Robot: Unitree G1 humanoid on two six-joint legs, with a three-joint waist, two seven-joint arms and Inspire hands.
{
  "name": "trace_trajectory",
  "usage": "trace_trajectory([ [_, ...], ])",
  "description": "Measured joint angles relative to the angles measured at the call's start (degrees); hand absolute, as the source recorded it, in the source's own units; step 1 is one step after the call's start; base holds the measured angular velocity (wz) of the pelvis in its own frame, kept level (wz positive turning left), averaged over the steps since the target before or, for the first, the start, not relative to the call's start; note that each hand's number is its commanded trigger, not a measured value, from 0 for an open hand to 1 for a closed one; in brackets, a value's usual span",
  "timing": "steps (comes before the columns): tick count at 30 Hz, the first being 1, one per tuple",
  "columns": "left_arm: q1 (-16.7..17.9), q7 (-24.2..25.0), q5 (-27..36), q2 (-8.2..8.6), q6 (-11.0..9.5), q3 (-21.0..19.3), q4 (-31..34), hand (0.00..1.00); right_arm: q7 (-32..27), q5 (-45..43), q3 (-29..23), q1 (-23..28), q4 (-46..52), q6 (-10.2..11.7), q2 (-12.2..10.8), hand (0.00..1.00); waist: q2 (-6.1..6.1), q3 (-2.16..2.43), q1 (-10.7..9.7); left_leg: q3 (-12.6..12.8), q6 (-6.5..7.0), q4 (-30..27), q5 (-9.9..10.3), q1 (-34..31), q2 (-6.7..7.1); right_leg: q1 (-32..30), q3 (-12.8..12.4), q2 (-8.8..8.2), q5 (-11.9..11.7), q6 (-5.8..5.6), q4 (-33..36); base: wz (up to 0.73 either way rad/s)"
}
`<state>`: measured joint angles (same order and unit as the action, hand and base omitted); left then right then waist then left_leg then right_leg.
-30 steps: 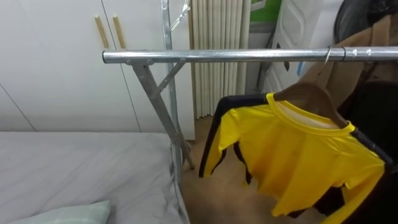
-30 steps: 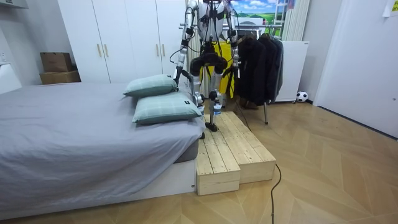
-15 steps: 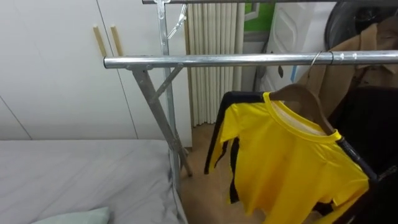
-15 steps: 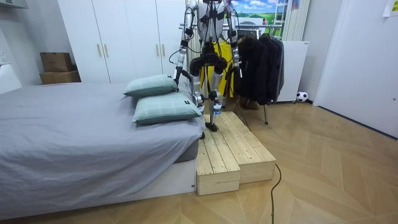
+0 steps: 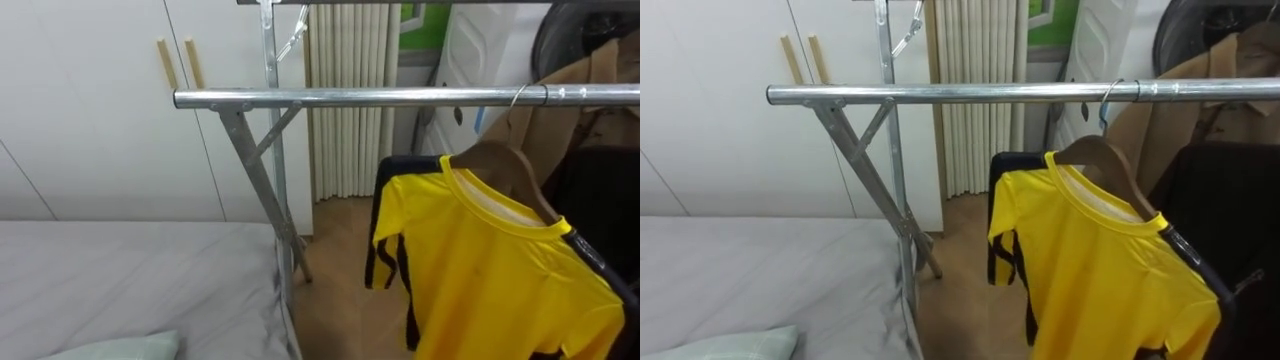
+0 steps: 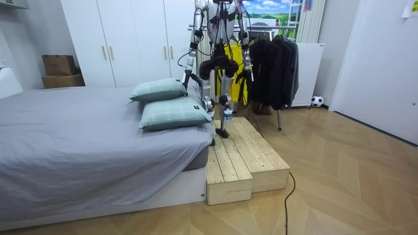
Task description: Hang clothes
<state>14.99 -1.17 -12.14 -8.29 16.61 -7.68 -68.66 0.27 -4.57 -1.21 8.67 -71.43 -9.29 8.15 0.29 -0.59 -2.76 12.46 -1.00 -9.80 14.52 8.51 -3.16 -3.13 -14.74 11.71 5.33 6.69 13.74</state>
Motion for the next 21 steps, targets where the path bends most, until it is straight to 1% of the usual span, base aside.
trace_trajectory([
  [5,-0.2,-0.2,0.0,0.00,0.6,0.7,0.0,0.00,0.4,0.0,0.0,-0.8,-1.0,-0.1,0.0,0.00,0.06,-0.04,0.0,0.0,0.00,0.0,0.0,0.0,0.01,0.0,0.0,0.00,0.0,0.05,0.0,0.00],
  [17,-0.3,-0.7,0.0,0.00,0.6,1.1,0.0,0.00,1.3,-0.1,0.0,-1.1,-1.5,-0.1,0.0,0.00,0.11,-0.11,0.0,-0.1,-0.06,0.1,0.1,0.0,-0.04,-0.2,0.2,0.06,0.2,0.15,0.2,0.00],
  [21,-0.3,-0.7,0.0,-0.01,0.6,1.0,0.0,0.00,1.4,-0.1,0.0,-1.1,-1.5,0.0,0.0,0.00,0.19,-0.12,0.2,-0.4,-0.20,0.1,0.1,0.1,-0.11,-0.1,0.9,-0.04,0.5,0.33,0.3,0.03],
])
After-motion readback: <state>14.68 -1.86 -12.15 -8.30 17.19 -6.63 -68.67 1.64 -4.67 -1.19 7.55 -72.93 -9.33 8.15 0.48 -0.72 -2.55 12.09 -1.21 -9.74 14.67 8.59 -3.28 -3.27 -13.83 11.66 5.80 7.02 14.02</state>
